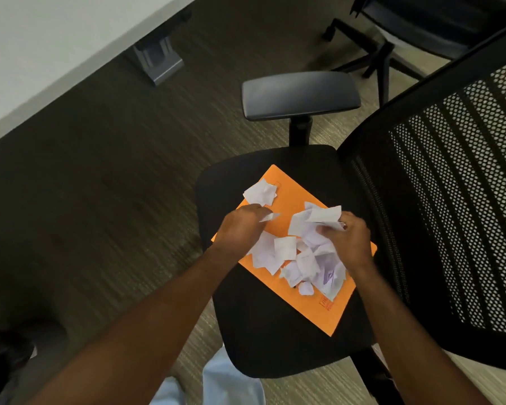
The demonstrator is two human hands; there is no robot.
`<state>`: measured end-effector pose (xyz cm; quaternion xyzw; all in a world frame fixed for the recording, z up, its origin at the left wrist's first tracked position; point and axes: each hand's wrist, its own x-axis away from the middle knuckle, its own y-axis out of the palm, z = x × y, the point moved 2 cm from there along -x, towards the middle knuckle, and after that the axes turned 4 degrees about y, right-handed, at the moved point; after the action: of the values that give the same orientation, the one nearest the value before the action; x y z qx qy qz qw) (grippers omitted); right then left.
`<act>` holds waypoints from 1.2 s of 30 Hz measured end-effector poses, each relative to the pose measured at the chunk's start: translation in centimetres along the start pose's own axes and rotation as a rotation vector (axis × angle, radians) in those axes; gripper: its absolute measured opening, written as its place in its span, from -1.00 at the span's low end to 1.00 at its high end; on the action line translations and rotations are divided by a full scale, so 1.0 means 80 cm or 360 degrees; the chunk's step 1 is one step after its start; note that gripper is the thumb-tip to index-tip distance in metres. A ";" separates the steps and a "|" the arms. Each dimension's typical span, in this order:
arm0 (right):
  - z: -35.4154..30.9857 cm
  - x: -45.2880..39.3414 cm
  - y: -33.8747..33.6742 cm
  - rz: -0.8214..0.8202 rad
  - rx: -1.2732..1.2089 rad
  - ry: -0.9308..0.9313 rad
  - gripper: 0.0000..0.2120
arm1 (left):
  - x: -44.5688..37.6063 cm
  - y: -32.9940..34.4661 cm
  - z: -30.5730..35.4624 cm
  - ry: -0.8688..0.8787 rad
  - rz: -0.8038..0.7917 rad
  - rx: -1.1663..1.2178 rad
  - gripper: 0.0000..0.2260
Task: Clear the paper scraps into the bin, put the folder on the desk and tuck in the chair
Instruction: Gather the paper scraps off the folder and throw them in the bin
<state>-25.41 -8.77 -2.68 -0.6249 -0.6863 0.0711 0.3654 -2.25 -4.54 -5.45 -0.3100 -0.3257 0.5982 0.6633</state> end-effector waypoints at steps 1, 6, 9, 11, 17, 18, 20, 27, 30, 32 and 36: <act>0.002 0.001 -0.004 -0.0023 -0.0121 0.0086 -0.81 | 0.002 -0.004 -0.004 -0.0074 0.0046 0.0134 -0.79; 0.009 0.009 -0.017 -0.0068 -0.0543 0.0331 -0.76 | 0.007 -0.017 -0.030 -0.0431 0.0180 0.0690 -0.84; 0.004 0.012 -0.024 -0.0135 -0.0770 0.0407 -0.73 | 0.008 -0.023 -0.039 -0.0630 0.0287 0.1075 -0.89; 0.000 0.014 -0.029 -0.0240 -0.0927 0.0444 -0.70 | 0.010 -0.025 -0.039 -0.0738 0.0351 0.1340 -0.93; -0.010 0.026 -0.034 -0.0483 -0.1110 0.0453 -0.62 | 0.021 -0.029 -0.037 -0.1002 0.0411 0.1795 -0.85; -0.013 0.030 -0.034 -0.0511 -0.1131 0.0461 -0.63 | 0.024 -0.032 -0.038 -0.1029 0.0417 0.1832 -0.83; -0.021 0.040 -0.031 -0.0588 -0.1137 0.0450 -0.67 | 0.031 -0.041 -0.042 -0.1072 0.0439 0.1875 -0.82; -0.066 0.066 -0.003 -0.0816 -0.1034 0.0513 -0.57 | 0.062 -0.105 -0.083 -0.1233 0.0605 0.1815 -0.69; -0.097 0.081 0.027 -0.0875 -0.0916 0.0464 -0.61 | 0.097 -0.128 -0.109 -0.1239 0.0667 0.1786 -0.66; -0.117 0.092 0.052 -0.0938 -0.0882 0.0460 -0.57 | 0.126 -0.141 -0.129 -0.1249 0.0762 0.1816 -0.69; -0.172 0.114 0.119 -0.1130 -0.0826 0.0278 -0.84 | 0.193 -0.164 -0.172 -0.1273 0.0957 0.1852 -0.74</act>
<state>-9.21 -3.40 5.76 -0.4252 -0.8200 -0.2864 0.2547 17.64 9.35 -2.17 0.2538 -0.0752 0.8946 0.3601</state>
